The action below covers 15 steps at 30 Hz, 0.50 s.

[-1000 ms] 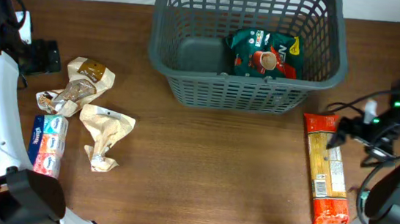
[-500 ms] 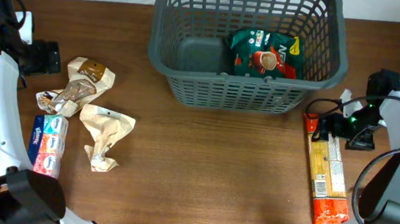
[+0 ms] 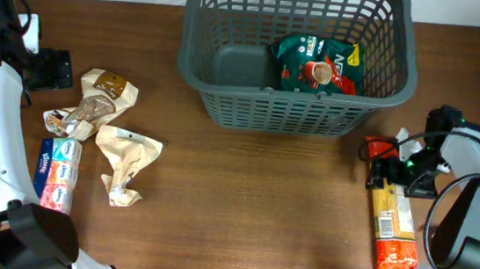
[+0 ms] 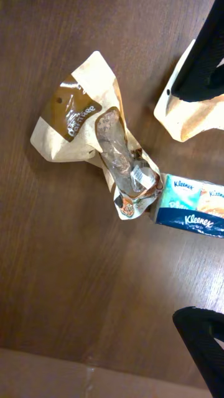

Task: Pack container
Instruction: 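Grasp the red-topped spaghetti pack with the right gripper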

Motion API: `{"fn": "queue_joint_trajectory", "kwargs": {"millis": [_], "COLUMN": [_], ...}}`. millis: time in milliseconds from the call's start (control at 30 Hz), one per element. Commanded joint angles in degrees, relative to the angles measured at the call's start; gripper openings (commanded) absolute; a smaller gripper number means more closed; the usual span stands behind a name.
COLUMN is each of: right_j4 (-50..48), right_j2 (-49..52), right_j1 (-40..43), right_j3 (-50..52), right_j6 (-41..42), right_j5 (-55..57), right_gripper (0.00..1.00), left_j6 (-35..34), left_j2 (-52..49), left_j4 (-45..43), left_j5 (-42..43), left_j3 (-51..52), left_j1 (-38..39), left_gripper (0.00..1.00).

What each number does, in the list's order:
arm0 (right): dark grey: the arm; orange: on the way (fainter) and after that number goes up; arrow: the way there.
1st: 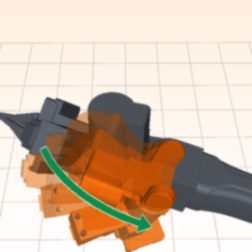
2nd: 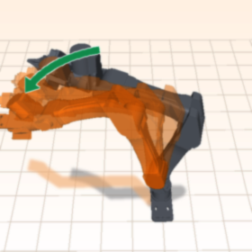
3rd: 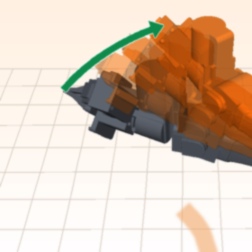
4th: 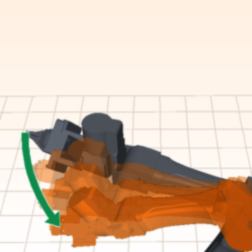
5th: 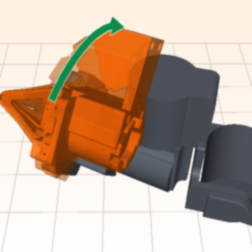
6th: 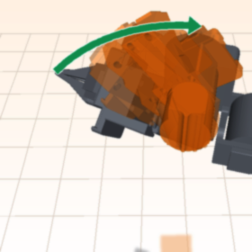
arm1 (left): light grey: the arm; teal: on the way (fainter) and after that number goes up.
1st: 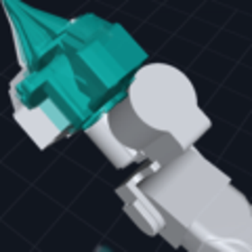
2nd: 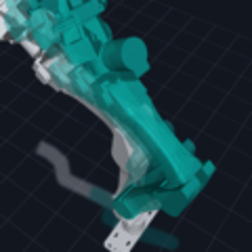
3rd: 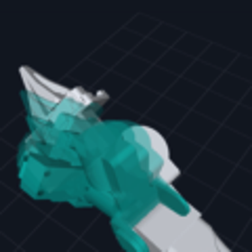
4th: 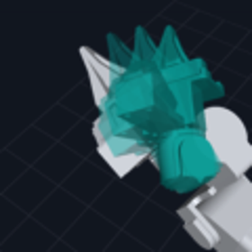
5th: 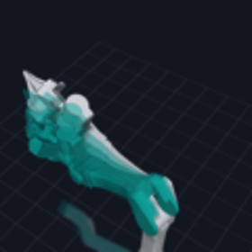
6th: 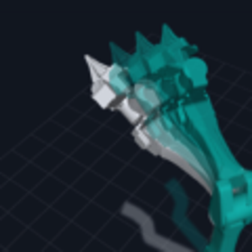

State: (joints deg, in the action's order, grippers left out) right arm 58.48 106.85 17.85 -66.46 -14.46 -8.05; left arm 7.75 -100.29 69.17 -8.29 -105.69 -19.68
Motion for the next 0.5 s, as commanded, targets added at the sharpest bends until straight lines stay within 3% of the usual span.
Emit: {"fn": "queue_joint_trajectory", "kwargs": {"millis": [0, 200, 333, 467], "right_j4": [-1.16, -2.93, -8.35, -12.52], "right_j2": [0.0, 0.02, 0.02, 0.02], "right_j1": [-0.11, 0.0, 1.92, 4.09], "right_j3": [3.3, 4.11, 8.09, 11.32], "right_j6": [-0.09, 0.07, 5.09, 7.45], "right_j5": [-0.55, 0.42, 2.23, 2.32], "right_gripper": [0.96, 0.95, 0.94, 0.88], "left_j6": [0.96, 0.96, 0.96, 0.96], "left_j2": [-0.42, -0.42, -0.42, -0.42], "left_j4": [-0.15, -0.13, -0.13, 0.04], "left_j5": [0.61, 0.61, 0.61, 0.61], "left_j3": [-0.02, -0.02, -0.02, -0.02], "left_j1": [-0.35, -0.35, -0.35, -0.35], "left_gripper": [0.99, 0.99, 0.99, 0.99]}}
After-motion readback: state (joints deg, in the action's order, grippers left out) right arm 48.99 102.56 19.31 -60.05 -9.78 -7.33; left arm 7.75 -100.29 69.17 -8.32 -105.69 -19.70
